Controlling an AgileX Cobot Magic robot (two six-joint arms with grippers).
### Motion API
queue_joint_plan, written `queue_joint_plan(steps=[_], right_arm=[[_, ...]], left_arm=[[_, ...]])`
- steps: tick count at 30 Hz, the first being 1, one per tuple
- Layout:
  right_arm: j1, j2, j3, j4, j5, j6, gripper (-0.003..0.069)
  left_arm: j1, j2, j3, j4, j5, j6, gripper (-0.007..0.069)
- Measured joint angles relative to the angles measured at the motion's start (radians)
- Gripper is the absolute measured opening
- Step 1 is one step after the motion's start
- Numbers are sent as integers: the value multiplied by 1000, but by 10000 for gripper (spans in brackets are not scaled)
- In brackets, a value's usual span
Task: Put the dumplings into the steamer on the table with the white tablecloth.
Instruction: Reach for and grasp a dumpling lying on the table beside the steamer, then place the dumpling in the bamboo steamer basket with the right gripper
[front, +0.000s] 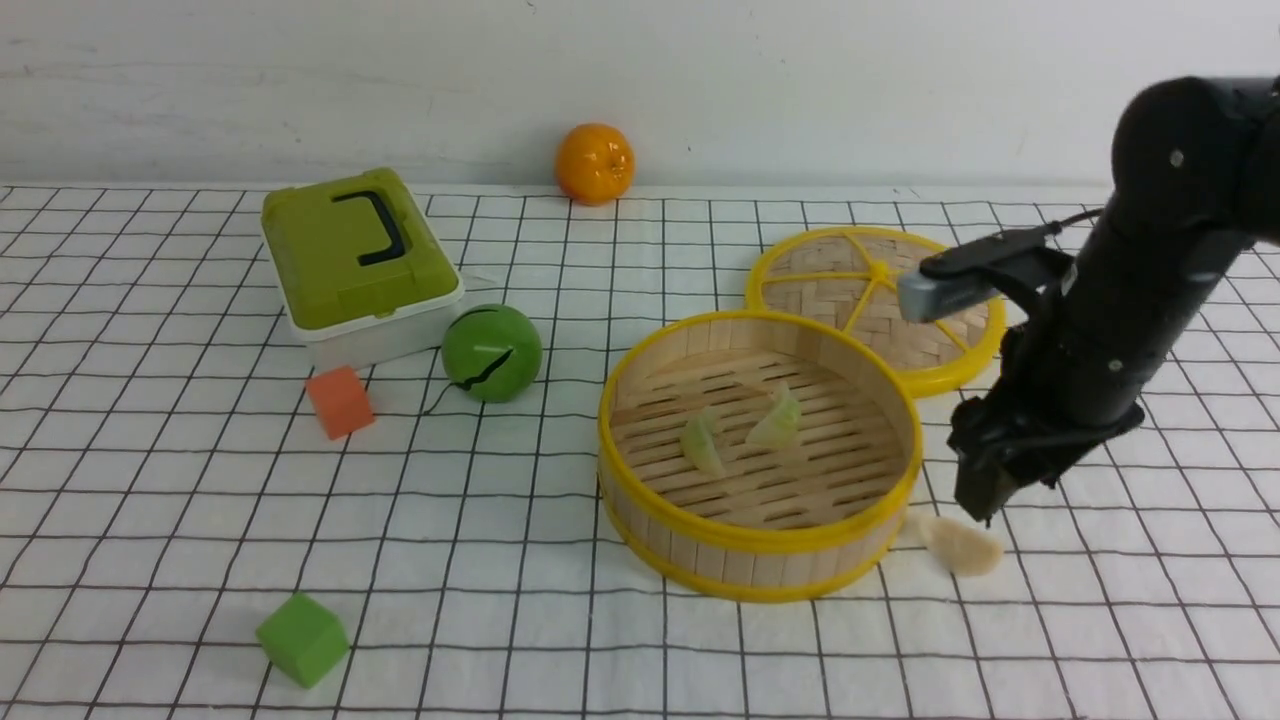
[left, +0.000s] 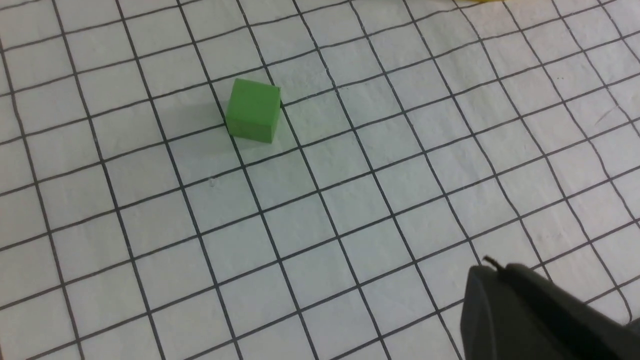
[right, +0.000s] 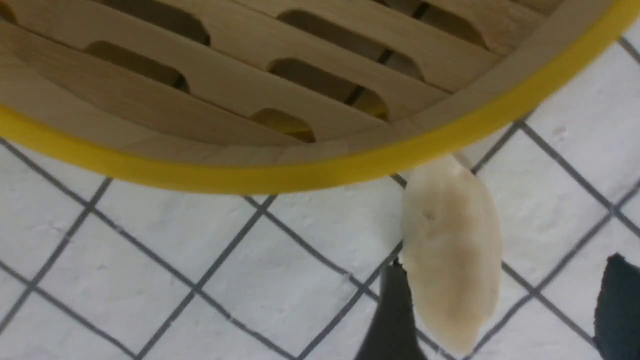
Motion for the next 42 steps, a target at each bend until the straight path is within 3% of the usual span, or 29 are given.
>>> queue_joint_plan(steps=[8, 12, 18, 22, 26, 31, 35, 42], right_arm=[[0, 96, 1, 7, -17, -39, 494], [12, 117, 1, 7, -12, -39, 417], [34, 116, -6, -7, 2, -39, 228], [38, 90, -30, -30, 66, -7, 237], [38, 13, -77, -81, 112, 107, 237], [58, -64, -179, -44, 167, 196, 237], [125, -75, -246, -6, 182, 209, 237], [282, 15, -265, -15, 72, 222, 237]], left_arm=[[0, 0, 21, -4, -17, 0, 8], [0, 0, 21, -4, -37, 0, 8], [0, 0, 21, -3, -47, 0, 10], [0, 0, 21, 13, -47, 0, 11], [0, 0, 21, 26, -45, 0, 12], [0, 0, 21, 37, -49, 0, 17], [0, 0, 21, 45, -71, 0, 17], [0, 0, 21, 47, -95, 0, 20]])
